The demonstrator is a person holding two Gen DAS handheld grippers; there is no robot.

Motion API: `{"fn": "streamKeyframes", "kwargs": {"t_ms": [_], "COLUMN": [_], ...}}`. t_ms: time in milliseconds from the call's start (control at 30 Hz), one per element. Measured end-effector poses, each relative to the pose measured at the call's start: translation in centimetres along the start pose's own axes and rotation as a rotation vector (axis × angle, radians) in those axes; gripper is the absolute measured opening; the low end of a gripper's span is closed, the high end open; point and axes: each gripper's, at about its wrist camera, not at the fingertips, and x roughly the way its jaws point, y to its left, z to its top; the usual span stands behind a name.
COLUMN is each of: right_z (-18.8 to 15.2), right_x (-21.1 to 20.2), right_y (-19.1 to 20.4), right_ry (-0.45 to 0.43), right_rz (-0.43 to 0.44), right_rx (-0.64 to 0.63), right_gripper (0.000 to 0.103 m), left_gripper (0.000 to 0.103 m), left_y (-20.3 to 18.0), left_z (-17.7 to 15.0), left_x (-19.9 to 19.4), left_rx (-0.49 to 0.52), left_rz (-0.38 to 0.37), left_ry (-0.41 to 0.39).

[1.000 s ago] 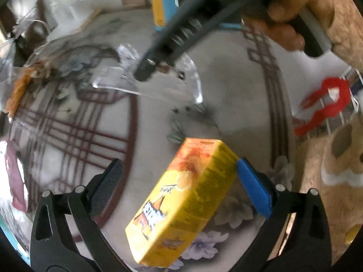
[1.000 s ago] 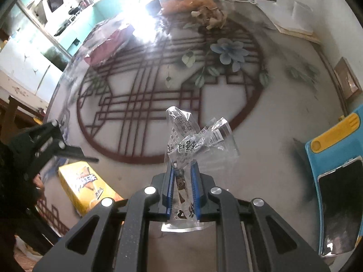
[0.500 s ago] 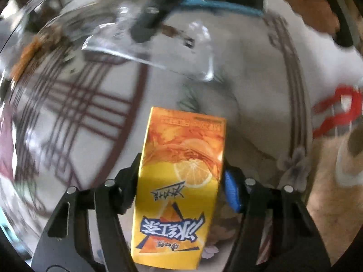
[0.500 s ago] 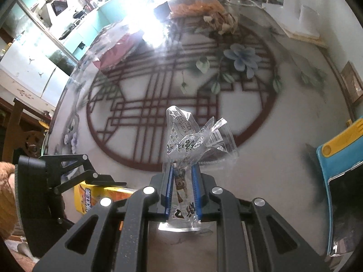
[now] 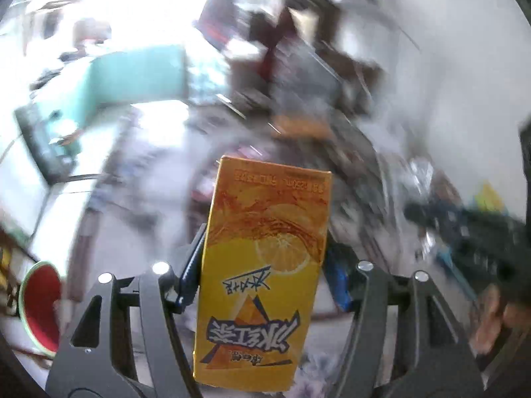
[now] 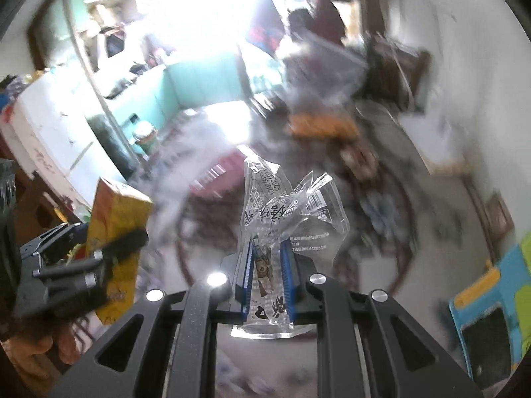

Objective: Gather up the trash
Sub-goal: 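Carry the juice carton and clear wrapper with both grippers over the bucket, then open both grippers to drop the juice carton and clear wrapper into the bucket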

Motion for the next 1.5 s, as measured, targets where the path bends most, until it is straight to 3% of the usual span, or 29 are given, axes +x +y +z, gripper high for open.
{"fn": "streamKeyframes", "kwargs": {"t_ms": [67,267,467,933,1000,1100,1200,1500], "right_z": [0.8,2.5,2.9,2.3,2.2,1.8,1.6,-0.2], "right_x": [-0.1,0.8,1.6,3.3,3.8,4.6,5.5,11.0], "right_y": [1.7,7.8,14.5,29.8,32.2,35.1,37.3,42.4], "right_ry": [-0.019,-0.045,-0.050,-0.050,-0.047,-0.040,-0.030,0.115], "right_rz": [0.025,0.112,0.185,0.229,0.239,0.249,0.252,0.288], "right_rx": [-0.028,-0.125,-0.205,-0.253,-0.260,-0.267,-0.280,-0.315], "right_gripper": [0.015,0.016,0.016,0.017,0.017,0.017,0.017,0.017], "left_gripper": [0.061,0.061,0.061,0.060,0.056,0.043,0.041,0.041], "left_y": [1.3,7.0,12.7,25.8,27.9,30.7,33.5,39.5], "left_z": [0.7,0.8,0.5,-1.5,-1.8,-2.2,-2.8,-3.7], "left_x": [-1.5,-5.0,-7.4,-13.2,-13.7,-14.0,-14.2,-14.7], "left_rx": [-0.029,-0.165,-0.253,-0.307,-0.302,-0.307,-0.327,-0.383], "left_rz": [0.079,0.216,0.308,0.362,0.371,0.374,0.384,0.392], "left_ry": [-0.044,-0.088,-0.110,-0.132,-0.130,-0.112,-0.101,-0.094]}}
